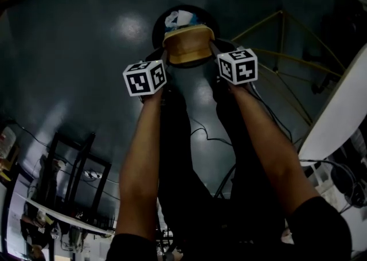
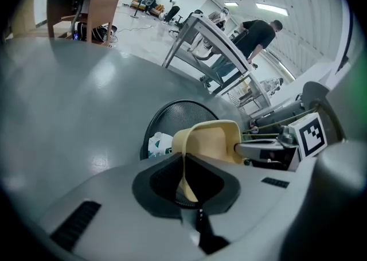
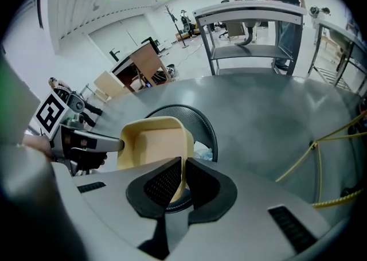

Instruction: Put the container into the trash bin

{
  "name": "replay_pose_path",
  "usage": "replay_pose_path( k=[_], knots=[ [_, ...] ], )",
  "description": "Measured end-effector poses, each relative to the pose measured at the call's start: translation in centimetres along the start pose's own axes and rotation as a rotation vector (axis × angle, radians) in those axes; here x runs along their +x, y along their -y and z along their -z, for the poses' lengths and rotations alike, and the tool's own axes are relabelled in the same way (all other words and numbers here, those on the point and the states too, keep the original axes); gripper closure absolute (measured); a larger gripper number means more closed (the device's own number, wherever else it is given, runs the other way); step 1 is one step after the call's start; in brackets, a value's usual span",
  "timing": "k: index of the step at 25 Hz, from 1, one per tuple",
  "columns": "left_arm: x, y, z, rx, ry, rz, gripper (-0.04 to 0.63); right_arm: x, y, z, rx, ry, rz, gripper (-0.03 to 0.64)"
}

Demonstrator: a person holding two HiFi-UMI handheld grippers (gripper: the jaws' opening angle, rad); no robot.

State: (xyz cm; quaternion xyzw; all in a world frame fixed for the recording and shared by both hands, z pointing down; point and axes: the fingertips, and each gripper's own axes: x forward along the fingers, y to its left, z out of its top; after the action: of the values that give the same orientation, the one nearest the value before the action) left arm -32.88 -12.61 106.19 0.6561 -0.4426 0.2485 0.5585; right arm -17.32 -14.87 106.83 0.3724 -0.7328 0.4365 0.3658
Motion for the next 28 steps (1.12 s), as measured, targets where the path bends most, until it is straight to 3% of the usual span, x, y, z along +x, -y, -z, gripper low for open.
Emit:
replay_pose_path(
  k=[14,17,28],
  knots=[
    [1.1,-1.5,0.8,0.037,-0.001,0.001,0.571,1.5,-0.1,-0.5,-0.053,0.026,0.016,0.561],
    [1.1,-1.7,1.0,0.04,0.011,-0.003,0.511,1.6,0.1,-0.5,-0.054,0.033,0.03,0.561],
    [0.5,-0.3,0.7,0.057,0.026,0.015,0.509,0.5,-0.5,-0.8,-0.087,0.052,0.039,0.56]
  ],
)
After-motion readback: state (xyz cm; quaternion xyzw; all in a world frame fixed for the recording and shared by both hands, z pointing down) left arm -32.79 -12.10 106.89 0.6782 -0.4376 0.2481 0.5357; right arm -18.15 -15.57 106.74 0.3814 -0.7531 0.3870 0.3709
